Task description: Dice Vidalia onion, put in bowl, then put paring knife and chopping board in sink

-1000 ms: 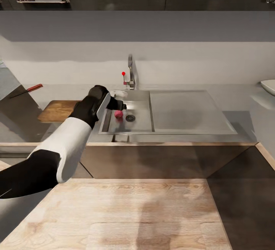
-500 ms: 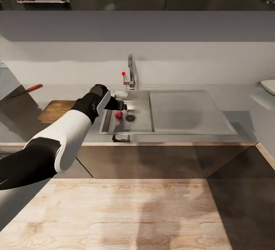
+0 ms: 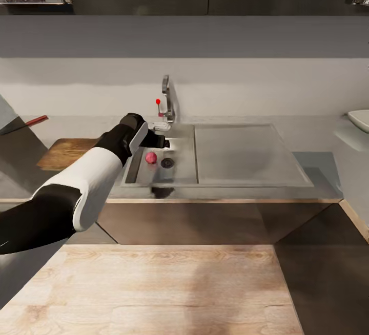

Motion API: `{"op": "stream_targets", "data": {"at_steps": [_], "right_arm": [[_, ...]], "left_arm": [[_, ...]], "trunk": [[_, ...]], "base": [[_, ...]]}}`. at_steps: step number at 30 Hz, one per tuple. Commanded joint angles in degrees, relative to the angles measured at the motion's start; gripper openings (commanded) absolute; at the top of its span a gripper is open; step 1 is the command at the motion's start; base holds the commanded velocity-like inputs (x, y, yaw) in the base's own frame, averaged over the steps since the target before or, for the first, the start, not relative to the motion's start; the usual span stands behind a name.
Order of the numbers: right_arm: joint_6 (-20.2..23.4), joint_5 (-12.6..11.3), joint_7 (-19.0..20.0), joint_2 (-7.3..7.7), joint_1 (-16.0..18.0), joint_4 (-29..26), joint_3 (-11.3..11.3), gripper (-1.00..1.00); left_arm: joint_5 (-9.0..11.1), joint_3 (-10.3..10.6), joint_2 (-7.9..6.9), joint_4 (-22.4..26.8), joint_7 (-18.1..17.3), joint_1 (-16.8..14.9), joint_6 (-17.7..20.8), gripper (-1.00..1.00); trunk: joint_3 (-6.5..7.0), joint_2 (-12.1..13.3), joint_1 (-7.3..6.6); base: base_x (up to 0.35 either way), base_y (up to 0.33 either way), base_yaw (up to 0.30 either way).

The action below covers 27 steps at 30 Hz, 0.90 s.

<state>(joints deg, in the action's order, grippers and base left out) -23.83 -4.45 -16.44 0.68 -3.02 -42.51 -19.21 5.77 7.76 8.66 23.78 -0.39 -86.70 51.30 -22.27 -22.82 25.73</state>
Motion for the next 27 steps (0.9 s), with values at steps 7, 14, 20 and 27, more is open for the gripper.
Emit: {"op": "stream_targets", "data": {"at_steps": [7, 14, 20, 27], "right_arm": [[-0.1, -0.5, -0.6, -0.17, 0.0, -0.1, -0.3, 1.00], [-0.1, -0.4, -0.8, -1.25, 0.0, -0.1, -0.3, 1.00], [-0.1, -0.4, -0.8, -1.29, 0.0, -0.1, -0.3, 1.00], [-0.1, -0.4, -0.5, -1.07, 0.0, -0.1, -0.3, 1.00]], "left_arm": [[0.6, 0.4, -0.19, 0.1, 0.2, 0.0, 0.2, 1.00], [0.5, 0.3, -0.98, 0.1, 0.3, 0.2, -1.9, 1.00], [0.5, 0.4, -1.01, 0.0, 0.3, 0.3, -3.1, 1.00], [0.5, 0.4, -1.01, -0.2, 0.3, 0.4, -3.3, 1.00]], "trunk": [[-0.08, -0.1, 0.06], [-0.08, -0.1, 0.06], [-0.08, -0.1, 0.06], [-0.08, -0.1, 0.06]], "base": [[0.216, -0.239, 0.000], [0.159, -0.071, 0.019], [0.020, -0.004, 0.178], [0.002, 0.000, 0.104]]}}
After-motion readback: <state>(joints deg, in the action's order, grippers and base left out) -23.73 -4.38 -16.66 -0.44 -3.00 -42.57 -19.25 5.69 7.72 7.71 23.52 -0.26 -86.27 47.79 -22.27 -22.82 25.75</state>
